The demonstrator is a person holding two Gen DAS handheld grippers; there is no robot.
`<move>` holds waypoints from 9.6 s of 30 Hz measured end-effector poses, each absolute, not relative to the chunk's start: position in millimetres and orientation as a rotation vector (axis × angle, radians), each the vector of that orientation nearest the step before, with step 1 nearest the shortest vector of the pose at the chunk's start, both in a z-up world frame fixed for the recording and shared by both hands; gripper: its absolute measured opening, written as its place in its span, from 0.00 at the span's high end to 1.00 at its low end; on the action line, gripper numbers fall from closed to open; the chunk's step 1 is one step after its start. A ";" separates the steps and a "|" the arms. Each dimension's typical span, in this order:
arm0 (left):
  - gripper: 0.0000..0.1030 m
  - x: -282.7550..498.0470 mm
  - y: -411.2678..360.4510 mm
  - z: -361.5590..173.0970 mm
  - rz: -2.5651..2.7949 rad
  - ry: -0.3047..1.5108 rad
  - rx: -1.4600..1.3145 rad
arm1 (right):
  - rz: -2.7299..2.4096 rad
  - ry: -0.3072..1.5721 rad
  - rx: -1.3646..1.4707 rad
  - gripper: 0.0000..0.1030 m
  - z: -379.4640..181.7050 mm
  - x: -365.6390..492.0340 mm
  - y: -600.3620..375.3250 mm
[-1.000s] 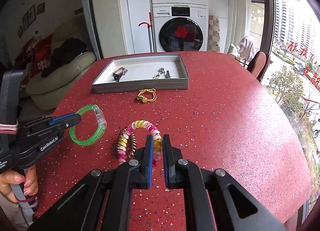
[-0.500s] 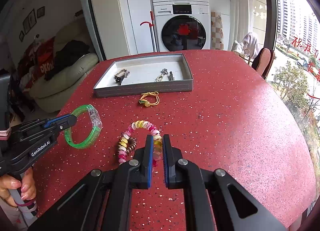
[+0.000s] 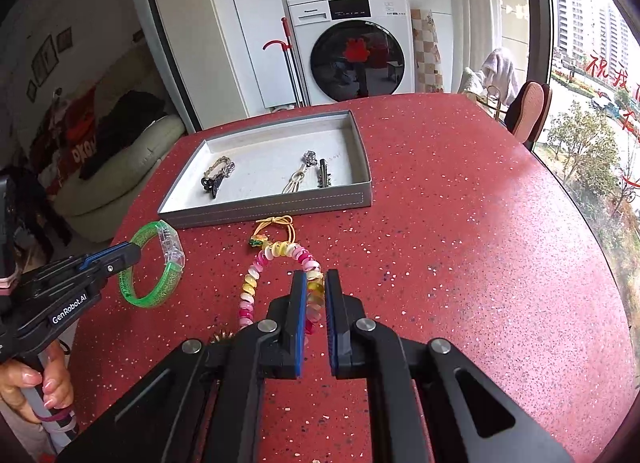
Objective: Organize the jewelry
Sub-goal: 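Carry the bangle into the tray with the left tool while the right tool carries the bracelet, then open both tools and lift them out of the tray over the table, then grasp the brown coil hair tie with the left tool, then grasp the yellow sunflower hair tie with the right tool while the left tool holds the coil, then carry the coil into the tray with the left tool while the right tool carries the hair tie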
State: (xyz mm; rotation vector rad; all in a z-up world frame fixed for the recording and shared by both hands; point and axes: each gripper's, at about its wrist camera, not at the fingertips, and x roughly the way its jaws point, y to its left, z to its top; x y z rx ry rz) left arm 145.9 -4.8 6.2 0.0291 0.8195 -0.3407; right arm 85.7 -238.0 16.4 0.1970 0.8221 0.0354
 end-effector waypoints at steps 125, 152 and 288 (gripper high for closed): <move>0.00 108.8 -23.3 -66.0 -0.250 0.960 0.043 | 0.012 0.963 0.376 0.00 -49.2 68.5 -261.8; 0.00 116.2 -56.0 -81.5 -0.288 1.001 0.141 | 0.037 0.987 0.319 0.00 -39.4 111.4 -252.3; 0.72 226.6 -13.1 1.1 -0.323 0.831 0.006 | 0.159 0.844 0.367 0.86 20.4 190.7 -259.9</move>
